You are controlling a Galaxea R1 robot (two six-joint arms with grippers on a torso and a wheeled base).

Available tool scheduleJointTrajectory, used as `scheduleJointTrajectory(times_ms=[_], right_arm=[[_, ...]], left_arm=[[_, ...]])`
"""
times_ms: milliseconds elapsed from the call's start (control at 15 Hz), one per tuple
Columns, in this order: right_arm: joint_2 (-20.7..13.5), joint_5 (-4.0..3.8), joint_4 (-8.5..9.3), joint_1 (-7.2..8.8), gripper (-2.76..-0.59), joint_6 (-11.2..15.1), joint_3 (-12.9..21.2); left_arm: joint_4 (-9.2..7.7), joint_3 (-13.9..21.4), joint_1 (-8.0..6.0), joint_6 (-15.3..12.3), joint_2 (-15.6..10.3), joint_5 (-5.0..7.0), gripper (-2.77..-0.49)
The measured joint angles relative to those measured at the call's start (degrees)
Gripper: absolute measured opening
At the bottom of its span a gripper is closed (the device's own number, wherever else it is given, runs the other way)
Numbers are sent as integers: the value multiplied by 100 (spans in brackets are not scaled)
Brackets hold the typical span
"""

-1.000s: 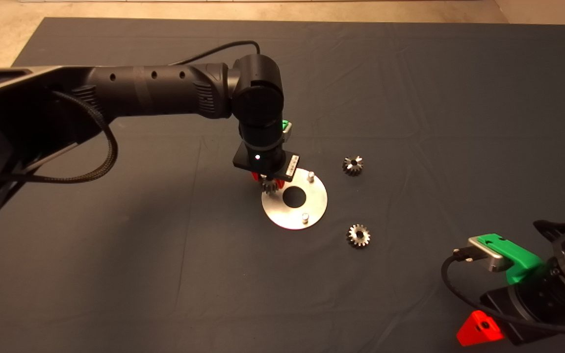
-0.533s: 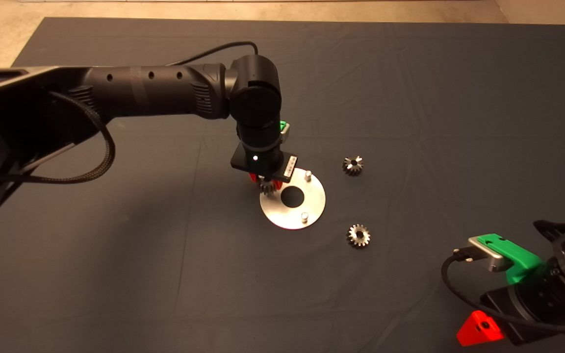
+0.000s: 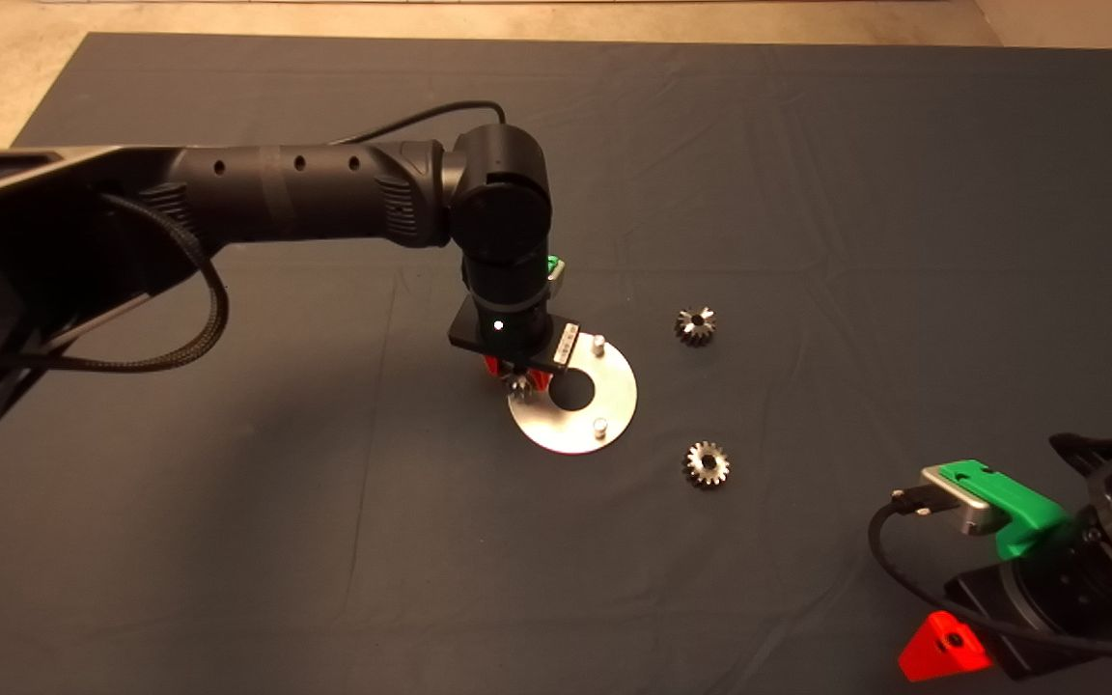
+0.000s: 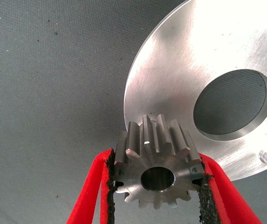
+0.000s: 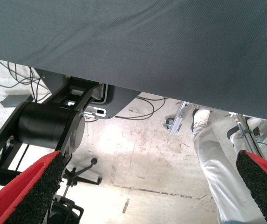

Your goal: Install three planetary gears onto the carrier pins

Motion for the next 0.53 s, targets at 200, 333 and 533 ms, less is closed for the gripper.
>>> scheduleJointTrajectory(times_ms=[200, 333, 533], right_arm=[[0, 0, 0, 0, -61, -1, 0], [0, -1, 0, 0, -61, 0, 0], [0, 2, 0, 0, -61, 0, 0]], left_arm=[[-1, 13, 1, 0, 1, 8, -240], [-6, 42, -1, -16, 0, 34, -240], [-12, 52, -1, -88, -2, 42, -233]])
